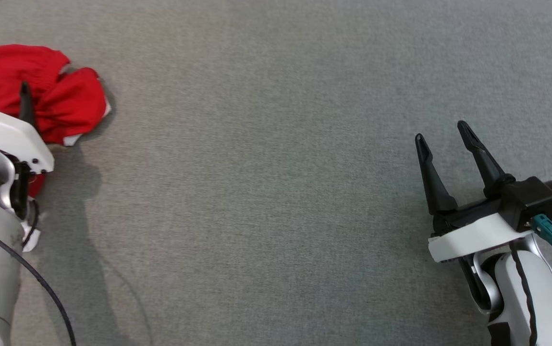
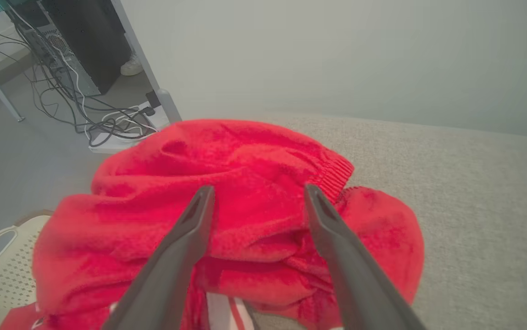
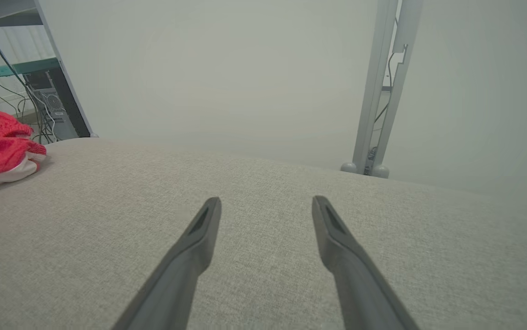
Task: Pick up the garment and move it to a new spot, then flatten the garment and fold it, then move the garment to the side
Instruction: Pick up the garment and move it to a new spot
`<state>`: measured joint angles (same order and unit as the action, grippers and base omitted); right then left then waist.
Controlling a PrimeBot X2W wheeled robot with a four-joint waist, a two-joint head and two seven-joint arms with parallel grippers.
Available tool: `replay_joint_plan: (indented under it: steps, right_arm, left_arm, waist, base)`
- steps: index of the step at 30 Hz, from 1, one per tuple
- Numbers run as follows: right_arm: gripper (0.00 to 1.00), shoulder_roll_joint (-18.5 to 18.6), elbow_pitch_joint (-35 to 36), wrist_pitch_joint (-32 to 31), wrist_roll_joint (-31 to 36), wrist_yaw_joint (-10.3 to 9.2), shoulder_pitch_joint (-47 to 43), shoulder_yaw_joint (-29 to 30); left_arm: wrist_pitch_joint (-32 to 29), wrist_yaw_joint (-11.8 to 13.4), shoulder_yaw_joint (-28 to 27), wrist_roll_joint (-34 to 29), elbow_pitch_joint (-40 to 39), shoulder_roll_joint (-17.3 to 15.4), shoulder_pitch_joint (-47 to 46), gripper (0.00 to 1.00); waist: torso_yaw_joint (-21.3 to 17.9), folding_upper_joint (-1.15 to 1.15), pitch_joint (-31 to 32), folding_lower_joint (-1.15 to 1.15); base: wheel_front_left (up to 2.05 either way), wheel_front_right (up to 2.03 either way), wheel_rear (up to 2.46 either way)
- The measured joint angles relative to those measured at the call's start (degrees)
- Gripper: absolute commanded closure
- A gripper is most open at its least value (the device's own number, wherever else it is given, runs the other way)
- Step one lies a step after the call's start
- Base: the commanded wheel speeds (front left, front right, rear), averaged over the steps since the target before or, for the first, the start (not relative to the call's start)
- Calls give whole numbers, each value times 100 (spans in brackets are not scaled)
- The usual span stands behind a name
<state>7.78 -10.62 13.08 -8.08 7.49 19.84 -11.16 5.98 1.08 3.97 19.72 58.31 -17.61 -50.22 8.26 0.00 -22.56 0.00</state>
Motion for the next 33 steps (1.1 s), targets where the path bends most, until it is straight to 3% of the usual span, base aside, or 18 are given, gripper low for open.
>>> replay_joint_plan:
  steps: [4,5,8,16,23,27,33]
  right_arm:
    - [0,-9,-31,43,-5,0,101,-21]
    - [0,-9,-43,51,-7,0,110,-21]
    - [0,-12,-90,62,-27,0,146,-16]
    - [0,-19,-145,108,-32,0,227,43]
    - [0,-51,-200,141,-38,0,184,215]
    - [0,-118,-190,158,-33,0,64,343]
    - [0,-214,-143,165,0,0,-157,514]
  left_arm:
    - [-180,-9,41,-14,512,-203,-284,0]
    - [-248,-13,67,-29,625,-230,-333,5]
    - [-311,-51,155,-80,870,-288,-440,100]
    - [324,-54,214,-141,1046,-421,-694,100]
    - [802,-30,44,54,794,-313,-742,100]
    - [881,-38,-142,166,213,-283,-495,100]
    - [891,236,-506,112,-1581,-103,534,100]
  waist:
    - [-167,0,-241,0]
    - [-199,0,-288,0]
    - [-253,0,-398,0]
    - [-224,0,-433,0]
    - [-164,0,-201,0]
    - [-141,0,8,0]
    - [-142,0,359,0]
  base:
    - [0,0,0]
    - [0,0,0]
    - [0,0,0]
    - [0,0,0]
    - [0,0,0]
    - [0,0,0]
    - [0,0,0]
